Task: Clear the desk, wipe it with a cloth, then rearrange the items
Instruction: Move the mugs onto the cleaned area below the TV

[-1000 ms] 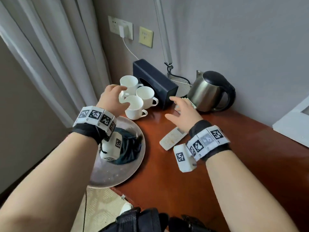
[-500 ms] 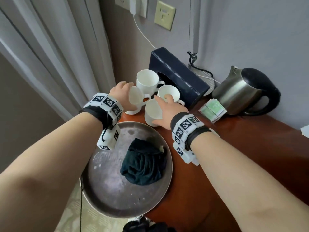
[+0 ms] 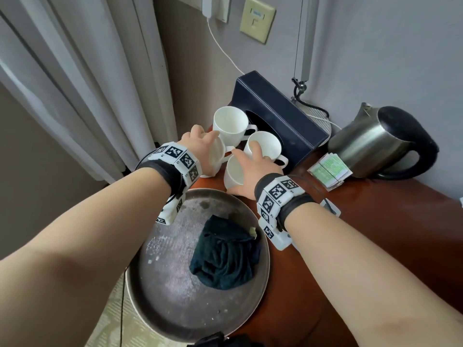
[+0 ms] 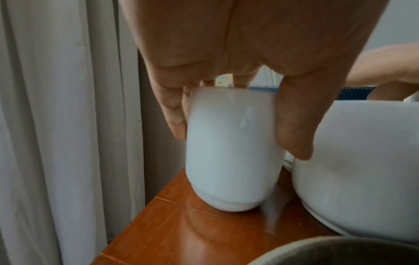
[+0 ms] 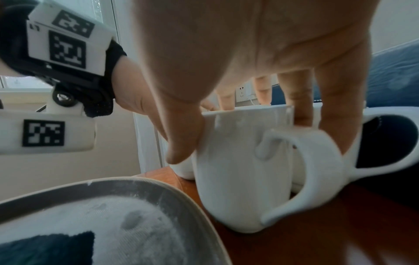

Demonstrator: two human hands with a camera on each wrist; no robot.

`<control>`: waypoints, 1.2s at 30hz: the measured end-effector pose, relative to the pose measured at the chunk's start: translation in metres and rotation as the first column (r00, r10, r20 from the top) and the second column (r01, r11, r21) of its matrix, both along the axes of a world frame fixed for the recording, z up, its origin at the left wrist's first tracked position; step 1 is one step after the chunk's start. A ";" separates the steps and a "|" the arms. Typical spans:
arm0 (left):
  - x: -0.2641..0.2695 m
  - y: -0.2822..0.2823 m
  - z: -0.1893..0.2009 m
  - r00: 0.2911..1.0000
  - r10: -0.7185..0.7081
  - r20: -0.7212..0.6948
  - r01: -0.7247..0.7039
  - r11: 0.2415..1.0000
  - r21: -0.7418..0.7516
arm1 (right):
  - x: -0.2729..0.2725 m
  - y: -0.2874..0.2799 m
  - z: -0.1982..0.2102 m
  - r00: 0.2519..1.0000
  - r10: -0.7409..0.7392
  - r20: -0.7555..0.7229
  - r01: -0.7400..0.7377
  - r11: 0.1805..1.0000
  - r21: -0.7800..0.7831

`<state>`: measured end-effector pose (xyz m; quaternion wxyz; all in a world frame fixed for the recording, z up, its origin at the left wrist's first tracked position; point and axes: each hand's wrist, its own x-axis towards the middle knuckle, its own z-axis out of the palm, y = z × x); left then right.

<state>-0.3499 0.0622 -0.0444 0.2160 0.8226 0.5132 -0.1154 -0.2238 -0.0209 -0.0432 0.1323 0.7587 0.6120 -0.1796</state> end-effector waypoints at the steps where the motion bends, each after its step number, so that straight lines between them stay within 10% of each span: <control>1: 0.001 0.000 0.001 1.000 -0.009 0.001 0.009 1.000 0.009 | -0.001 0.000 0.000 1.000 -0.010 -0.010 0.010 1.000 0.021; 19: -0.015 -0.036 0.060 0.998 0.049 0.028 -0.053 0.980 0.190 | 0.021 -0.038 0.044 0.997 0.038 -0.069 -0.027 0.987 0.160; 36: 0.087 -0.211 0.131 0.995 -0.010 0.102 -0.021 0.955 0.297 | 0.133 -0.213 0.118 0.999 0.031 -0.032 -0.018 0.938 0.346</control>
